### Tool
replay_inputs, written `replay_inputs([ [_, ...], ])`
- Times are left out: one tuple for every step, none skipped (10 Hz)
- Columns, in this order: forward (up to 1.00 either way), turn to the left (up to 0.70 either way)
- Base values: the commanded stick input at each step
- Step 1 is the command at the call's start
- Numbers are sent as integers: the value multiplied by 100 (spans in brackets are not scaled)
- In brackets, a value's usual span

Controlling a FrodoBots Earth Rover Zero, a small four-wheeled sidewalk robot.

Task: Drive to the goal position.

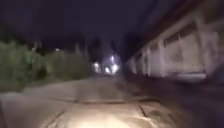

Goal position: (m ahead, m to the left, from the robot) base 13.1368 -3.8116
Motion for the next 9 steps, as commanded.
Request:
replay_inputs([
  [70, 0],
  [70, 0],
  [70, 0],
  [70, 0],
  [70, 0],
  [70, 0],
  [70, 0],
  [70, 0],
  [70, -3],
])
